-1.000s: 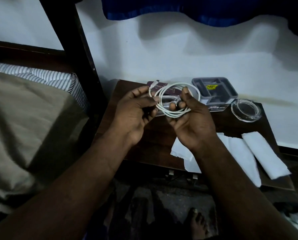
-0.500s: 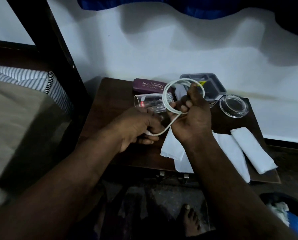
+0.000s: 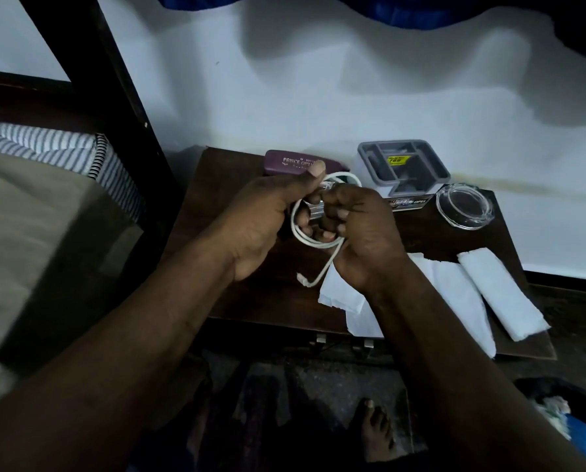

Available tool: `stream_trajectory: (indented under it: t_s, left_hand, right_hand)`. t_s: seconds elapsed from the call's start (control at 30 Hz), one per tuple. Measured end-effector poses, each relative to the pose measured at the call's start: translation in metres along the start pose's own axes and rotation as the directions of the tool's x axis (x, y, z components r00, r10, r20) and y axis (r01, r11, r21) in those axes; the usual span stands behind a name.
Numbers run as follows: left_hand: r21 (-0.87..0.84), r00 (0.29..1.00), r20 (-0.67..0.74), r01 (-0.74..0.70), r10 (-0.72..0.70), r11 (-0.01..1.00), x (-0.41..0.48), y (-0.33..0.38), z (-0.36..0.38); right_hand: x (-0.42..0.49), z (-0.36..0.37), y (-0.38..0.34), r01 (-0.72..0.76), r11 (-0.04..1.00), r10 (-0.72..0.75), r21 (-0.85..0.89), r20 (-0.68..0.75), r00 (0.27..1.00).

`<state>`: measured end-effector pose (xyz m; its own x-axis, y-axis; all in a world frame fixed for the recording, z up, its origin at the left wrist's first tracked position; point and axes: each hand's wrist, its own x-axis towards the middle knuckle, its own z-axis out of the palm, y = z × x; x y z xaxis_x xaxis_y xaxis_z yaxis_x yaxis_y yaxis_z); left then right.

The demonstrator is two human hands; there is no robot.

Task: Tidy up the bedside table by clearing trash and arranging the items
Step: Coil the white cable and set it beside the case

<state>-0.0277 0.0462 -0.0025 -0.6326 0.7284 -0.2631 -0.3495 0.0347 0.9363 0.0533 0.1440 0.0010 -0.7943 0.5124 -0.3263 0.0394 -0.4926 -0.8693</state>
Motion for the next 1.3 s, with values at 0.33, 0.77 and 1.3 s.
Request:
stream_trajectory:
  t_s: [0.33,0.77,1.3]
  left_hand:
    - [-0.080,0.956,-0.263,-0.152,0.126,0.985,0.014,-0.008,-0.003]
    - [-0.109,0.976,-0.208,-0.090,0.066,0.990,0.008,-0.006,0.005]
    - [0.654,0.918,0.012,-0.308,0.397,0.691,0.015,-0.007,-0.019]
  right_hand:
    - [0.008,-0.007,0.004,-0.040,0.976,0.011,0.214,0.139,0.990]
    - [0.012,0.000,0.016,0.088,0.977,-0.070,0.193,-0.099,0.993]
    - [0.017,-0.006,0.015,0.115,0.981,-0.137,-0.157,-0.136,0.981]
